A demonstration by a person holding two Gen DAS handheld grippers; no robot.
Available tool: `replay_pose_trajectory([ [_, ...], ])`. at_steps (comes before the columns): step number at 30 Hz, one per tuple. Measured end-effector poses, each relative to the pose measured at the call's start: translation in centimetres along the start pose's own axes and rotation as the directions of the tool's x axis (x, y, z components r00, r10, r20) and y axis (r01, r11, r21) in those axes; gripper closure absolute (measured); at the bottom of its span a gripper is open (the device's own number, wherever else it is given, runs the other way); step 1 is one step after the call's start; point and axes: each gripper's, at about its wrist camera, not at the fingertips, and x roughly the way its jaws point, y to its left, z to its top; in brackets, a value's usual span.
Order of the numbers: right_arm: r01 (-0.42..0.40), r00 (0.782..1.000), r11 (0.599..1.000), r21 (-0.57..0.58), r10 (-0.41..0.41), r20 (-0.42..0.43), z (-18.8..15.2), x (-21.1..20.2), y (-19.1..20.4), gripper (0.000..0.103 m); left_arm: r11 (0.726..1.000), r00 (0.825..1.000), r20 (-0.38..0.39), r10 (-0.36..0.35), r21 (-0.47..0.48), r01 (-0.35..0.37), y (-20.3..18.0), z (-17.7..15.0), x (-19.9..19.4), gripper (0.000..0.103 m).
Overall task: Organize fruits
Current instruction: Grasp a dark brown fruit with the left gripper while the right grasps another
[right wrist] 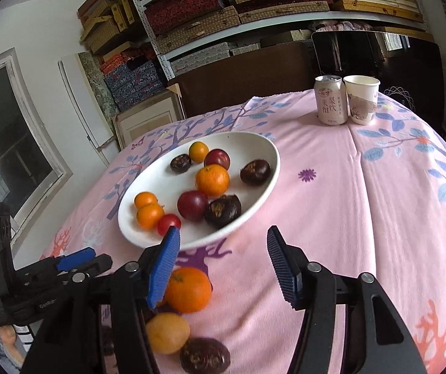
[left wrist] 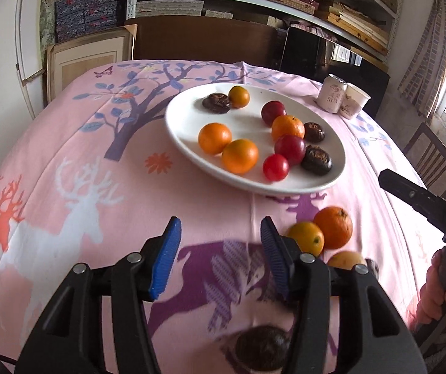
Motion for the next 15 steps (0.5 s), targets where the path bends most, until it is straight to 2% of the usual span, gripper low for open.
replay_pose_trajectory([
  [3,0.016,1.000,1.000,-0.004,-0.016,0.012,-1.8,-1.8,0.0,0.039,0.999,0.999,0.002,-0.033,0.000,0.033,0.4,-2.9,-2.2,0.039],
  [7,0.017,1.000,1.000,-0.019,-0.017,0.022,-3.5,-3.2,0.2,0.033,0.995,0.998,0.004,-0.068,0.071,0.068,-0.6,-5.7,-4.2,0.038],
  [11,0.034,0.999,0.999,-0.030,-0.033,0.036,-4.0,-3.8,0.1,0.033,0.983,0.997,-0.047,-0.056,0.171,0.063,-2.7,-7.3,-3.6,0.038],
  [15,0.033,0.999,0.999,-0.018,-0.032,0.024,-3.9,-3.5,-0.1,0.033,0.981,0.995,-0.072,-0.071,0.177,0.083,-3.0,-7.3,-3.2,0.038],
])
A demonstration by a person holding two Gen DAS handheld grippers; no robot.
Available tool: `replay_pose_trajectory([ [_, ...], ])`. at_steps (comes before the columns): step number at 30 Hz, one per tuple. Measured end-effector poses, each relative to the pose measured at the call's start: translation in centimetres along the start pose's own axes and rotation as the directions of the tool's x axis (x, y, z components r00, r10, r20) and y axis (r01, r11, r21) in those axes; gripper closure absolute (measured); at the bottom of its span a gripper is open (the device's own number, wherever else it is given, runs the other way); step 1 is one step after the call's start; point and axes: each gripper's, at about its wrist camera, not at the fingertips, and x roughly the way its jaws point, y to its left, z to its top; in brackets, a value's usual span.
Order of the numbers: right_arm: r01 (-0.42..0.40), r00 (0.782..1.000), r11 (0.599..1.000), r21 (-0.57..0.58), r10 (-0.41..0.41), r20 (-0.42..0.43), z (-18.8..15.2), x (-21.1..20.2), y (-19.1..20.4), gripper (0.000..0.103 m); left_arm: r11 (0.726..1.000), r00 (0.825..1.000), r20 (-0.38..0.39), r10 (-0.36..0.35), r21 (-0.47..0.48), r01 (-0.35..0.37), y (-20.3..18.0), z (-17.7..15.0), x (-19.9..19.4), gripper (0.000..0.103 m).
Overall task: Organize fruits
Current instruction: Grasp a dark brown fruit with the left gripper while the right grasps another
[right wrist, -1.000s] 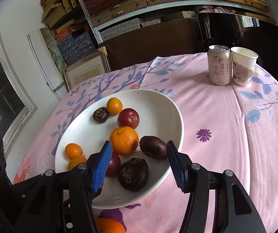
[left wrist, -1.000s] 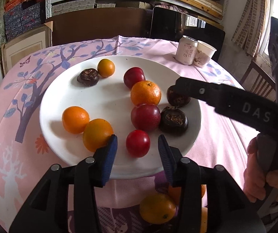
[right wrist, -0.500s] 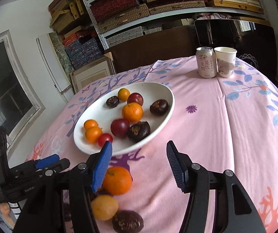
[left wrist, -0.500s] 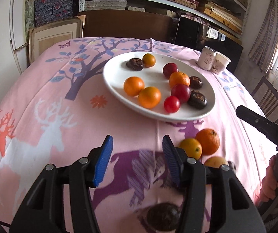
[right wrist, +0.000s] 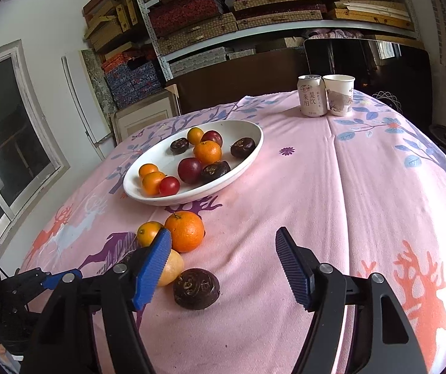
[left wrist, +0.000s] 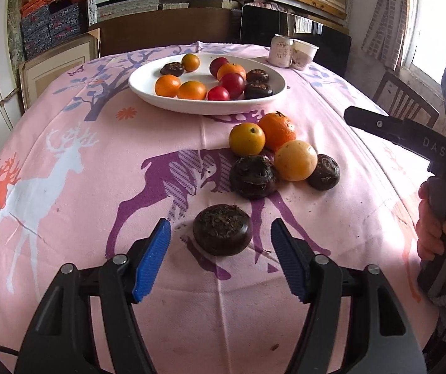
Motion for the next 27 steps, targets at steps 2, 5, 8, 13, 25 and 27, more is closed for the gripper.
replay_pose_trajectory([
  [2,-0.002,1.000,1.000,-0.008,0.002,-0.008,0.0,0.2,0.1,0.033,1.000,0.999,-0.030,-0.014,-0.007,0.014,0.1,0.1,0.6,0.038],
  [5,-0.003,1.000,1.000,-0.022,0.003,-0.013,-0.1,0.2,0.4,0.033,1.000,0.998,-0.059,-0.022,-0.009,0.021,0.0,0.2,1.4,0.038],
  [8,-0.004,1.000,1.000,-0.025,0.004,-0.015,-0.1,0.3,0.4,0.033,1.000,0.999,-0.052,-0.012,-0.012,0.011,0.0,0.4,1.5,0.038],
  [13,-0.002,1.000,1.000,-0.024,0.002,-0.026,-0.2,0.4,0.6,0.032,1.000,0.998,-0.061,0.001,-0.014,-0.002,0.1,0.6,1.9,0.053],
  [25,-0.035,0.990,0.987,-0.157,0.013,-0.142,-1.7,1.8,3.1,0.033,0.991,1.000,-0.004,0.025,-0.131,-0.025,2.9,0.9,0.7,0.060],
  [27,-0.039,0.986,0.981,-0.188,0.008,-0.165,-2.0,2.1,3.7,0.033,0.990,1.000,-0.007,0.019,-0.139,-0.019,3.1,0.9,0.7,0.060],
])
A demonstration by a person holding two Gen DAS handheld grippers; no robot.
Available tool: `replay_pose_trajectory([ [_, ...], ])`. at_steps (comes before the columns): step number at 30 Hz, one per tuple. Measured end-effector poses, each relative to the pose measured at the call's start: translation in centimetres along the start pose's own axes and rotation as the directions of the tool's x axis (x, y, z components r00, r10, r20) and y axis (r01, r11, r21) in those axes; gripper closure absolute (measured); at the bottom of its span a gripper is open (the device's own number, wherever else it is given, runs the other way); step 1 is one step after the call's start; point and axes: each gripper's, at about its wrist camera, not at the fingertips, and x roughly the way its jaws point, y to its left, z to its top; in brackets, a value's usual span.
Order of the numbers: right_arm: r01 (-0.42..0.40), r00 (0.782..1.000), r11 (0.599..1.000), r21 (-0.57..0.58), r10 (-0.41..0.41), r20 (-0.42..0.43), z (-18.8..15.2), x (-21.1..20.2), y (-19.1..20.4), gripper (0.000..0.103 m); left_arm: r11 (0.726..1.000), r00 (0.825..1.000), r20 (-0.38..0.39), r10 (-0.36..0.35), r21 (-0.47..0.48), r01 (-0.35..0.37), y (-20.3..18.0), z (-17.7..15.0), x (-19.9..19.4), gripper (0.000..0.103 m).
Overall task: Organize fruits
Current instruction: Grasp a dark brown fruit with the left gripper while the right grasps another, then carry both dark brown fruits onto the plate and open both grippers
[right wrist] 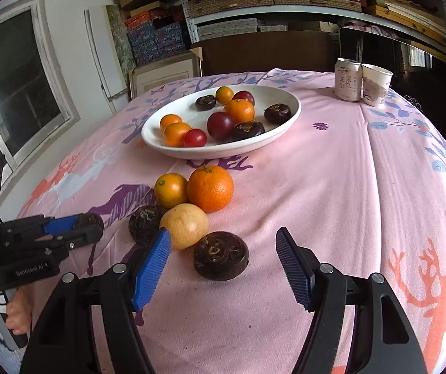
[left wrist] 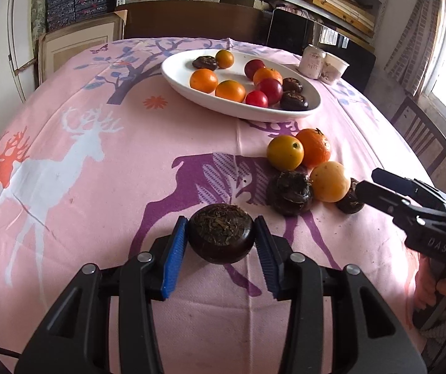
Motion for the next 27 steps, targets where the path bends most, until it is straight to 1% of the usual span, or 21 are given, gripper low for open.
replay_pose_trajectory([
  [5,0.015,0.999,0.999,-0.030,-0.016,-0.035,-0.3,0.6,0.6,0.033,1.000,1.000,0.000,0.003,0.028,-0.003,-0.6,-0.2,0.0,0.060],
  [7,0.015,0.998,0.999,-0.031,-0.017,-0.056,-0.4,1.0,0.5,0.035,0.999,1.000,-0.003,0.003,0.035,-0.003,-0.7,-0.3,0.0,0.060],
  [10,0.007,0.997,0.999,-0.031,-0.010,-0.082,-0.5,1.4,0.5,0.045,0.999,1.000,-0.009,0.003,0.038,-0.003,-0.8,-0.3,0.2,0.060],
  [11,0.007,0.996,0.999,-0.031,-0.010,-0.089,-0.5,1.5,0.5,0.050,0.999,1.000,-0.011,0.004,0.039,-0.004,-0.8,-0.3,0.2,0.060],
  [13,0.011,0.995,1.000,-0.024,-0.013,-0.096,-0.5,1.7,0.3,0.054,0.999,1.000,-0.016,0.004,0.041,-0.003,-0.9,-0.4,0.3,0.060],
  [14,0.011,0.995,1.000,-0.020,-0.013,-0.100,-0.5,1.7,0.3,0.059,0.999,1.000,-0.021,0.005,0.043,-0.004,-0.9,-0.4,0.4,0.060],
  [15,0.006,0.995,1.000,-0.015,-0.008,-0.101,-0.5,1.8,0.2,0.060,0.999,1.000,-0.026,0.006,0.046,-0.005,-1.0,-0.4,0.5,0.060],
  [17,0.003,0.995,1.000,-0.012,-0.005,-0.099,-0.5,1.7,0.1,0.061,0.998,0.999,-0.042,0.012,0.057,-0.009,-1.2,-0.5,0.9,0.060],
  [22,-0.004,0.998,1.000,0.023,0.005,-0.069,-0.3,1.1,-0.5,0.061,0.998,0.999,-0.038,0.016,0.069,-0.013,-1.4,-0.5,1.0,0.060],
  [24,-0.003,0.999,0.999,0.038,0.004,-0.045,-0.2,0.7,-0.8,0.061,0.998,0.999,-0.035,0.012,0.060,-0.010,-1.3,-0.4,0.9,0.060],
  [27,0.008,1.000,0.999,0.047,-0.006,-0.029,-0.1,0.4,-1.0,0.061,0.998,0.999,-0.015,0.035,0.055,-0.034,-1.3,-0.3,0.7,0.060],
])
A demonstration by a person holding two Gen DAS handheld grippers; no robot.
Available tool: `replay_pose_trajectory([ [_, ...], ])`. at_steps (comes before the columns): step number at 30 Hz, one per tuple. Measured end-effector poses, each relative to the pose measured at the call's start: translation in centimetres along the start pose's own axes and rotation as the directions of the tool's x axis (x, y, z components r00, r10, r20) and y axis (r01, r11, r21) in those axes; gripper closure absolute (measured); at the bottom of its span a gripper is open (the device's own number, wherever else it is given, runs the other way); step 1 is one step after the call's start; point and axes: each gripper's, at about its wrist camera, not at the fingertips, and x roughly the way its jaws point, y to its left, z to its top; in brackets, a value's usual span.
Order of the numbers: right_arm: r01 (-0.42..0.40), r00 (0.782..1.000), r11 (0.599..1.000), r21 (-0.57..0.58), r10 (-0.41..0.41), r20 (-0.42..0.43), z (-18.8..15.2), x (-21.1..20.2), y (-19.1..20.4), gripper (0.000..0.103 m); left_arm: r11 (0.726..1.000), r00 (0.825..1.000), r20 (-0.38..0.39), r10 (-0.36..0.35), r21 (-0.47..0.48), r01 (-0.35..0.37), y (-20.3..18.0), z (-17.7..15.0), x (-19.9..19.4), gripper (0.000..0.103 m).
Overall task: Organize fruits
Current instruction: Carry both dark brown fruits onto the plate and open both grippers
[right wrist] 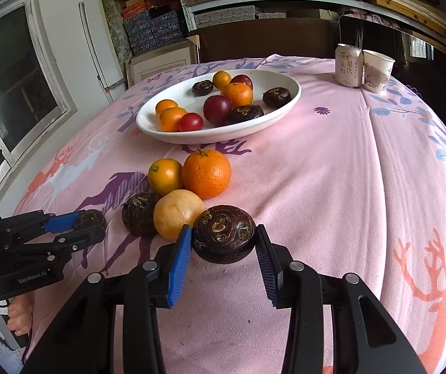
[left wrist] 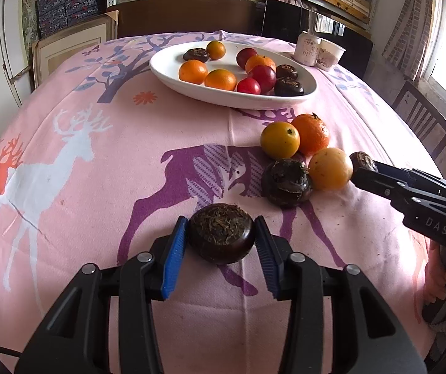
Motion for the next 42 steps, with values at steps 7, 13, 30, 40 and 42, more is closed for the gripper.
replay_pose_trajectory([
  [7,-0.004,0.994,0.998,0.058,-0.002,0.106,1.6,-2.1,-1.2,0.061,0.996,0.987,0.134,0.090,0.003,-0.091,0.0,3.8,-2.3,0.060],
  [13,-0.011,0.982,0.993,0.120,-0.012,0.187,7.8,-3.7,-2.7,0.061,0.995,0.971,0.221,0.095,-0.029,-0.091,-0.1,11.1,-2.9,0.060],
  [30,0.045,0.993,0.995,0.090,-0.054,0.101,13.5,6.7,-2.3,0.061,0.997,0.991,0.122,0.062,-0.059,-0.055,0.4,18.7,8.4,0.060],
  [40,0.090,0.978,0.989,0.116,-0.110,0.178,13.2,6.5,-4.0,0.031,0.997,0.990,0.126,0.059,-0.057,-0.052,0.6,18.3,8.5,0.050],
  [42,0.084,0.975,0.989,0.124,-0.107,0.194,13.1,5.8,-4.0,0.031,0.996,0.988,0.142,0.061,-0.065,-0.052,0.8,18.1,7.6,0.046],
])
